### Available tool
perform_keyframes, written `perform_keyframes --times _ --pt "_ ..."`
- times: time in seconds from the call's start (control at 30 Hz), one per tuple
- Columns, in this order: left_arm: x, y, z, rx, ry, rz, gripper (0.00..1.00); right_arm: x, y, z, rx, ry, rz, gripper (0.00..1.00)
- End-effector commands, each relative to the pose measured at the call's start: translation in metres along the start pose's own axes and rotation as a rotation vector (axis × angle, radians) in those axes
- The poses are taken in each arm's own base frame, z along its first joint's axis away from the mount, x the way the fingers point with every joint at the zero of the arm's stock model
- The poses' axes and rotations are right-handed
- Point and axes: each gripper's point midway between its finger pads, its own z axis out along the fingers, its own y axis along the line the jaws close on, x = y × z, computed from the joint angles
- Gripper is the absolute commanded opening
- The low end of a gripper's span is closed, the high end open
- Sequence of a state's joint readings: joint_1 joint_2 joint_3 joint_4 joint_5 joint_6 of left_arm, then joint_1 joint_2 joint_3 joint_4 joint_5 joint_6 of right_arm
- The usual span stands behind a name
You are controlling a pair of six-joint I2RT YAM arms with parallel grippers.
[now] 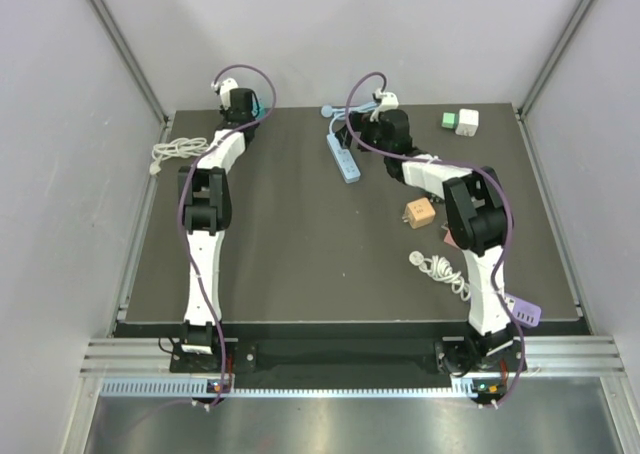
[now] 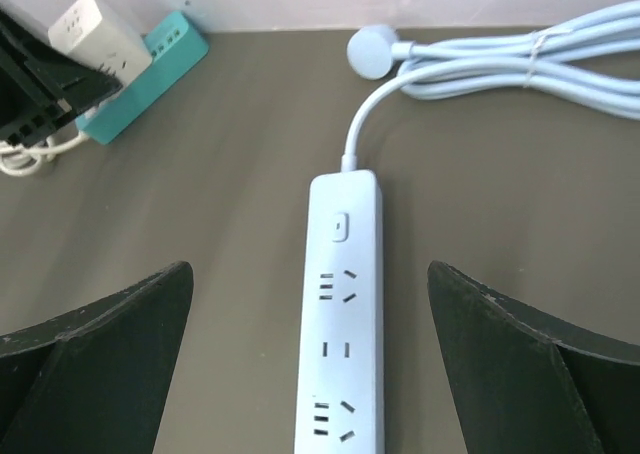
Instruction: Pull the plug off the socket
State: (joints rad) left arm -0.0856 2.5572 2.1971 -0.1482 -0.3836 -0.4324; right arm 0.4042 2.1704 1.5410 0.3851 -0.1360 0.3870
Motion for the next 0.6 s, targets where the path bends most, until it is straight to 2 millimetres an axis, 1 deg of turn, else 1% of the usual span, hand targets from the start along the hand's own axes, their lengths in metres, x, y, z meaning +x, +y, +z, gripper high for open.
perform_keyframes --times 0.0,0.03,0.07,0.1,0.13,0.17,0.27,0.3,0.33,0.37,0.4,0.43,0.47,0.5,0.53,0.57 --pt "-0.038 -0.018 -0.023 0.102 -0.036 0.012 0.23 -0.009 0.036 0.009 -0.106 -0.010 -0.017 1.00" --pt "-0.045 -0.019 -0.031 0.112 -0.036 0.011 0.14 -0.010 0.046 0.010 -0.141 -0.002 -0.020 1.00" --pt "-0.044 -0.020 -0.035 0.122 -0.027 0.012 0.07 -0.006 0.049 0.013 -0.154 0.008 -0.024 1.00" --pt "-0.032 -0.019 -0.038 0.129 0.004 0.022 0.04 -0.004 0.053 0.014 -0.163 0.014 -0.026 1.00" --pt "-0.038 -0.020 -0.046 0.139 0.002 0.022 0.00 -0.004 0.058 0.015 -0.180 0.016 -0.027 1.00" --pt "-0.030 -0.017 -0.050 0.133 0.027 0.035 0.00 0.001 0.059 0.017 -0.184 0.025 -0.022 1.00" --pt "-0.029 -0.013 -0.065 0.122 0.044 0.064 0.00 0.005 0.061 0.019 -0.192 0.033 -0.022 1.00" --pt "-0.032 -0.012 -0.069 0.124 0.040 0.072 0.00 0.005 0.061 0.018 -0.191 0.035 -0.022 1.00" --pt "-0.040 -0.012 -0.076 0.127 0.026 0.072 0.00 0.006 0.060 0.018 -0.189 0.037 -0.023 1.00" --pt "-0.035 -0.008 -0.076 0.121 0.032 0.079 0.01 0.004 0.059 0.017 -0.186 0.034 -0.027 1.00" --pt "-0.039 -0.006 -0.078 0.118 0.023 0.094 0.06 0.005 0.061 0.017 -0.188 0.034 -0.029 1.00" --pt "-0.044 -0.005 -0.082 0.117 0.012 0.105 0.17 0.004 0.059 0.017 -0.183 0.034 -0.032 1.00" --pt "-0.046 -0.002 -0.082 0.117 0.009 0.112 0.39 0.006 0.057 0.017 -0.180 0.037 -0.034 1.00" --pt "-0.047 -0.001 -0.082 0.127 0.009 0.136 0.50 0.004 0.058 0.017 -0.181 0.034 -0.034 1.00" --pt "-0.047 -0.007 -0.083 0.183 0.021 0.140 0.57 0.003 0.057 0.017 -0.180 0.032 -0.033 1.00" --pt "-0.051 -0.002 -0.080 0.206 0.025 0.135 0.63 0.005 0.057 0.017 -0.182 0.037 -0.028 1.00"
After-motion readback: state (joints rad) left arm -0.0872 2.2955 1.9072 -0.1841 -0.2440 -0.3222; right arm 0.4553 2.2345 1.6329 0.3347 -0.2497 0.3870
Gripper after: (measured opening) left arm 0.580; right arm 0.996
